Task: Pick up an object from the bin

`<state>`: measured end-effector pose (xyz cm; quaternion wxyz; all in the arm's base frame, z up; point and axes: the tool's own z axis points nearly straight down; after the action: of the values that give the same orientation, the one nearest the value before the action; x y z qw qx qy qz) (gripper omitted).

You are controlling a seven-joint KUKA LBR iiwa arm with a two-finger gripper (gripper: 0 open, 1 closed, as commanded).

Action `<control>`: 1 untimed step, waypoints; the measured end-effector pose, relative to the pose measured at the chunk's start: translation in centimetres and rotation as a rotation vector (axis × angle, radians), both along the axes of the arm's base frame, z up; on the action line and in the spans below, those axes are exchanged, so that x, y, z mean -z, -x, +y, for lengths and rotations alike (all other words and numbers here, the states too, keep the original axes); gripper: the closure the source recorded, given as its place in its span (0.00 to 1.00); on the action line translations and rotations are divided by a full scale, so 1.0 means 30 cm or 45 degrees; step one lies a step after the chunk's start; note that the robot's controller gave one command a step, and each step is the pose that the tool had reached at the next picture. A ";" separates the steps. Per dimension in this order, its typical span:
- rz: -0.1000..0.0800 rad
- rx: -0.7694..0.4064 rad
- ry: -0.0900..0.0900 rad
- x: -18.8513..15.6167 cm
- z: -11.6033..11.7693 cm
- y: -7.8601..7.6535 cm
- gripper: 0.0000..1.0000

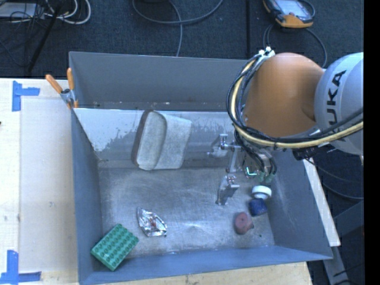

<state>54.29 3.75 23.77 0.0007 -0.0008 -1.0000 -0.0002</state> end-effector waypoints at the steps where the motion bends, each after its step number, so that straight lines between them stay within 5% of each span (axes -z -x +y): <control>1: 0.009 -0.404 -0.001 0.404 -0.409 0.167 0.00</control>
Offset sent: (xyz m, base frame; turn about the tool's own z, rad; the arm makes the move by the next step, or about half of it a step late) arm -0.0480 -0.1206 -0.1181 -0.3217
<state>49.27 -8.53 11.64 0.0042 0.1571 -0.9876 -0.0003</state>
